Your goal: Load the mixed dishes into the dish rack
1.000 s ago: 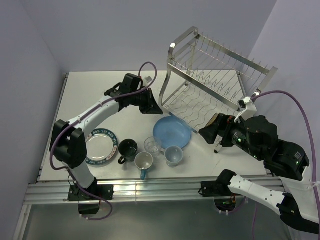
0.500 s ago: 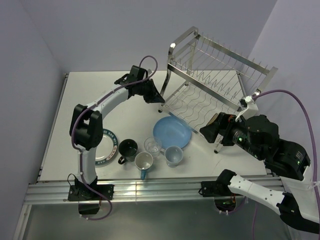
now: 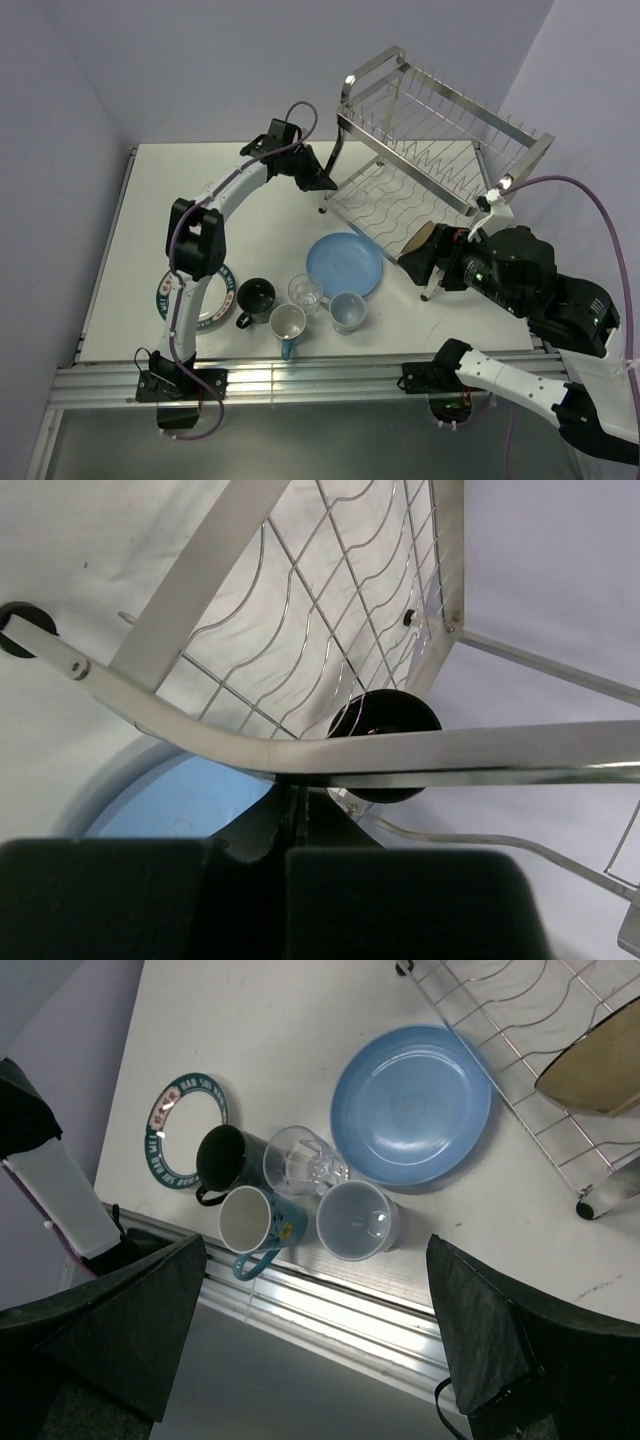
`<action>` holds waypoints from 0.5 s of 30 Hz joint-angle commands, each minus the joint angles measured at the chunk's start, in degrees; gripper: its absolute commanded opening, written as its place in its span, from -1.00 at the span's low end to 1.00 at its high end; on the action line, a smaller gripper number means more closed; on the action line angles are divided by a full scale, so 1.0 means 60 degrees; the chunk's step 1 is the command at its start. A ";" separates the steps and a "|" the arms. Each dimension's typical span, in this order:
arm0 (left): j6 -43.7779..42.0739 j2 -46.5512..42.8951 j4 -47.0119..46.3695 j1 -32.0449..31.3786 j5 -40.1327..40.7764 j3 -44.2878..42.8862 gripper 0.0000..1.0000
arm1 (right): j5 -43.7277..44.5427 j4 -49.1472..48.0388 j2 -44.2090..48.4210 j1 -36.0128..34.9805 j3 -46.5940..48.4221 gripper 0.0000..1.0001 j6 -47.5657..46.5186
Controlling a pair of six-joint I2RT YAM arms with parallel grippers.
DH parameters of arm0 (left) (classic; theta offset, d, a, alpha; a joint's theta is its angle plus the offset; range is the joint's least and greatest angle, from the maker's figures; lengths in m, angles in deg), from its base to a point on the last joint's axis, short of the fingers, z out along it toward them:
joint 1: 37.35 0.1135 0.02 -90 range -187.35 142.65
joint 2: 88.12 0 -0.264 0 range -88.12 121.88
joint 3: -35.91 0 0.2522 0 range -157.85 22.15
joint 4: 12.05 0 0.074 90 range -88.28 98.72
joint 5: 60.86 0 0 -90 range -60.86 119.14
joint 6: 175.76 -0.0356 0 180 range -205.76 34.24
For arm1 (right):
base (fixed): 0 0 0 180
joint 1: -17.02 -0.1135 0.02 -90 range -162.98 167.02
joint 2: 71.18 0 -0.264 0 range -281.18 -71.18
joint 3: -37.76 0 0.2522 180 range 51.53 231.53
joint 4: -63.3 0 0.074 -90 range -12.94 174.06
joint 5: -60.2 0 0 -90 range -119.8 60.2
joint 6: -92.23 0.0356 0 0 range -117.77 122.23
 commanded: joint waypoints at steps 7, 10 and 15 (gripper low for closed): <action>0.0224 0.0949 -0.0538 -0.0149 -0.0668 -0.1268 -1.00 | -0.0411 -0.0067 -0.0797 -0.0064 0.0462 0.96 -0.0385; -0.0389 0.0760 0.0292 -0.0120 -0.0393 -0.1240 -0.82 | -0.0440 -0.0067 -0.0811 -0.0050 0.0462 0.95 -0.0429; -0.1051 -0.1508 0.0503 0.0012 0.1084 0.1520 -0.21 | -0.0484 -0.0155 -0.0650 -0.0064 0.0286 0.95 -0.0356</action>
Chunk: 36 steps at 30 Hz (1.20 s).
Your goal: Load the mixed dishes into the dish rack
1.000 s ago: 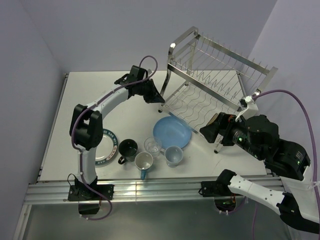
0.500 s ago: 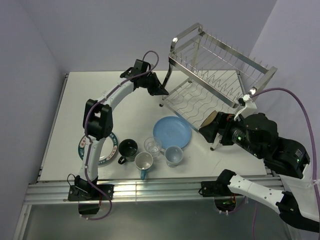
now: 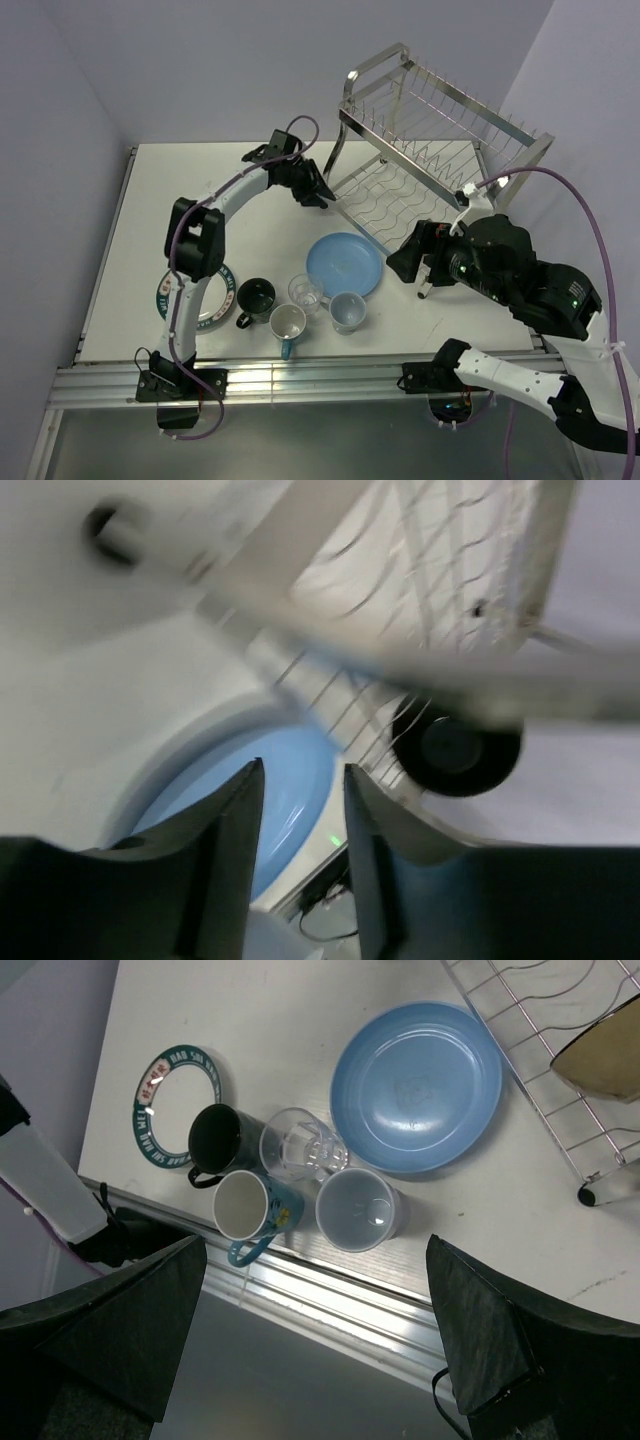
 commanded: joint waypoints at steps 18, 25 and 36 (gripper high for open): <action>-0.2449 -0.3337 0.1792 0.0045 0.2458 0.3565 -0.03 | -0.0051 -0.0228 0.0601 -0.0046 0.0067 0.95 -0.0057; -0.2536 -0.3337 0.1426 -0.0335 0.2400 0.4256 -0.05 | 0.0052 -0.0155 0.0660 -0.0061 0.0125 0.96 -0.0013; -0.2522 -0.2664 0.1221 -0.0864 0.2400 0.4680 -0.08 | 0.0110 -0.0155 0.0719 -0.0046 0.0111 0.96 -0.0013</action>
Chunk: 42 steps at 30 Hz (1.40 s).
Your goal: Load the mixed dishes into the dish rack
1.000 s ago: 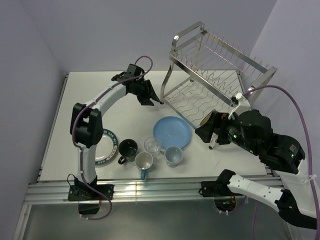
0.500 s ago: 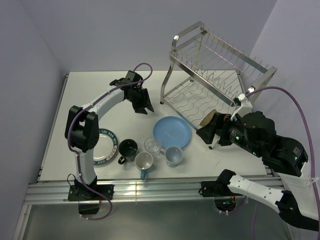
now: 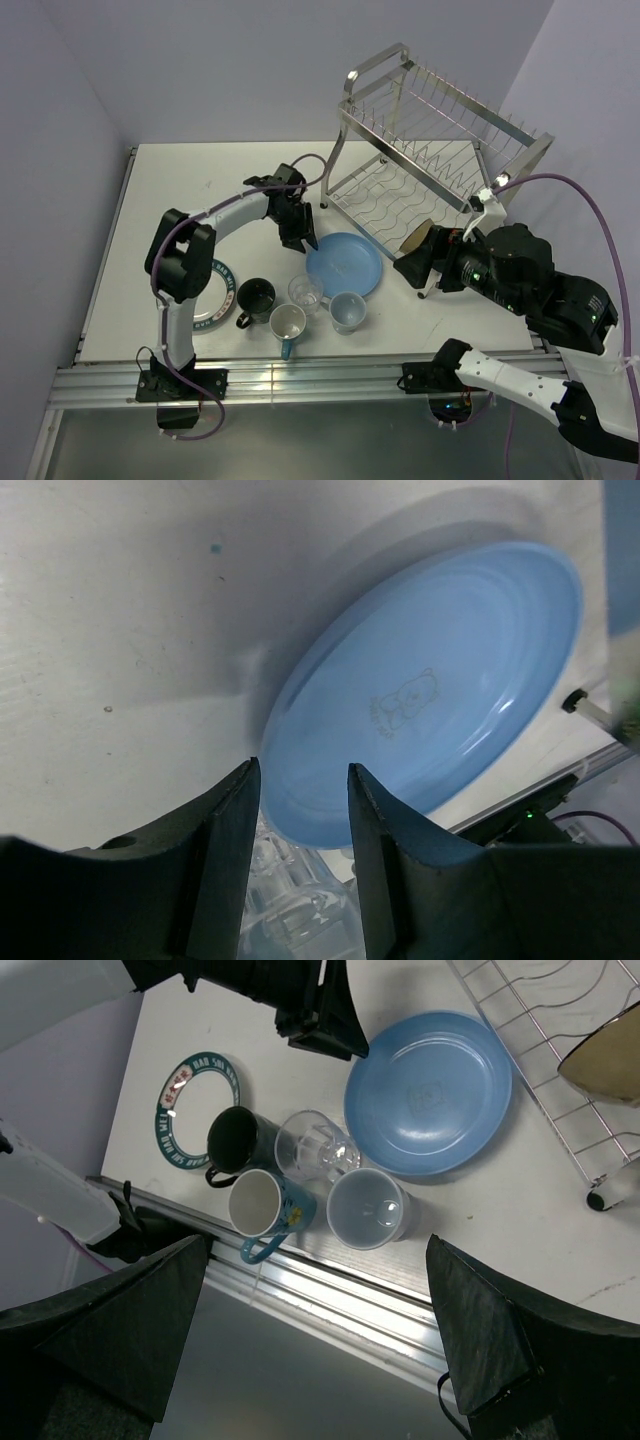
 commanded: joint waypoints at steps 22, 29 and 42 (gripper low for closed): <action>-0.0286 0.0874 -0.0287 -0.0410 0.0629 -0.0108 -0.39 | 0.0366 -0.0206 0.0220 -0.0046 -0.0167 0.96 -0.0083; -0.0037 0.0640 -0.0682 -0.0528 0.0936 0.0448 -1.00 | 0.0264 -0.0192 0.0059 -0.0061 -0.0007 0.96 -0.0097; 0.0153 -0.0956 -0.0479 -0.0396 0.1800 -0.0033 -1.00 | -0.0175 -0.0323 -0.0512 -0.0046 -0.0021 0.96 -0.0185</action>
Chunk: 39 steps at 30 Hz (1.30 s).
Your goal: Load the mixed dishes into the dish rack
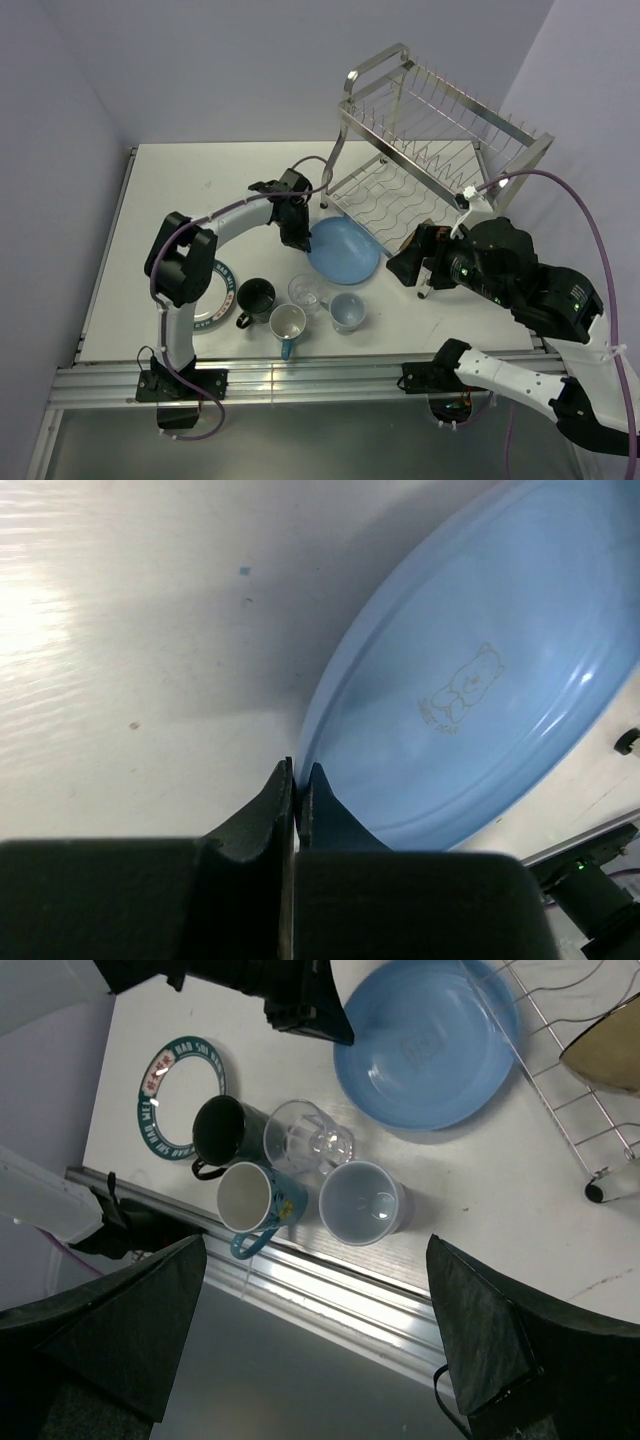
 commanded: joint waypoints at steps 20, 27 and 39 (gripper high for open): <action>0.0413 -0.4647 0.1832 0.0836 0.1431 -0.0361 -1.00 | -0.1473 -0.1015 -0.2395 -0.0046 0.1405 0.95 -0.0716; 0.0311 -0.6154 0.2522 0.0894 0.1694 -0.0084 -0.99 | -0.1532 -0.1002 -0.3244 -0.0046 0.2269 0.94 -0.0876; -0.0772 -0.9598 -0.0157 0.0924 0.1651 0.1997 -1.00 | -0.5247 -0.0764 -0.3905 0.1447 0.4394 0.90 0.1812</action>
